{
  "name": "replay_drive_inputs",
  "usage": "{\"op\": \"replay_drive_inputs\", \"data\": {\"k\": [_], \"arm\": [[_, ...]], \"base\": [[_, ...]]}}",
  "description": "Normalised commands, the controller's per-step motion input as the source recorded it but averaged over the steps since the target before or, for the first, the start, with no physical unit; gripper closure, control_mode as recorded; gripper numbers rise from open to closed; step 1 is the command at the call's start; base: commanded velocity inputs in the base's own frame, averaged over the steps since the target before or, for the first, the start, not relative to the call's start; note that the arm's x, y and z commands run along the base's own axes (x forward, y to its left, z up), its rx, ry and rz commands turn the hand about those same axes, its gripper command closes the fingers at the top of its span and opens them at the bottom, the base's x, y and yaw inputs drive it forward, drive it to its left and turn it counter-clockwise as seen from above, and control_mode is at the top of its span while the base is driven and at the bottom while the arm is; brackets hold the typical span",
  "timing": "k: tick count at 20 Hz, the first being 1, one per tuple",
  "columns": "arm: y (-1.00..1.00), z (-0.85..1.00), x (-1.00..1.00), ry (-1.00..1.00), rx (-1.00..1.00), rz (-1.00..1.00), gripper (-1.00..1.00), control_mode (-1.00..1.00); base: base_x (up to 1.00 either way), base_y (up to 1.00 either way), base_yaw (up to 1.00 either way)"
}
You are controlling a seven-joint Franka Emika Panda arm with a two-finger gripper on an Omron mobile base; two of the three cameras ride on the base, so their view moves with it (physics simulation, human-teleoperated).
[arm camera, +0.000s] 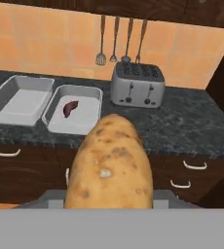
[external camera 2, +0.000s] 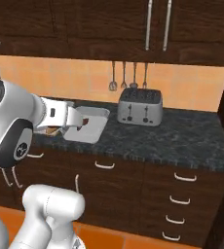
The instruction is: Place one potato and one steak in each tupperware on the nearby counter, to pack two identical lunches.
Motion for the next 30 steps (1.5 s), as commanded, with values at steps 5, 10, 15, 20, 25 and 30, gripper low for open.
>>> {"op": "replay_drive_inputs", "data": {"k": [5, 10, 15, 20, 25, 30], "arm": [[0.00, 0.00, 0.00, 0.00, 0.00, 0.00, 1.00, 1.00], [0.00, 0.00, 0.00, 0.00, 0.00, 0.00, 1.00, 1.00], [0.00, 0.00, 0.00, 0.00, 0.00, 0.00, 1.00, 1.00], [-0.02, -0.49, 0.11, -0.01, 0.08, 0.05, 1.00, -1.00], [0.03, -1.00, 0.95, 0.17, 0.06, 0.05, 1.00, -1.00], [0.13, -0.63, 1.00, 0.15, 0.00, -0.01, 1.00, -1.00]], "base": [[0.81, 1.00, 0.01], [0.11, 0.98, 0.03], [0.59, 0.42, 0.06], [0.19, 0.00, 0.04], [0.00, 0.00, 0.00], [0.00, 0.00, 0.00]]}}
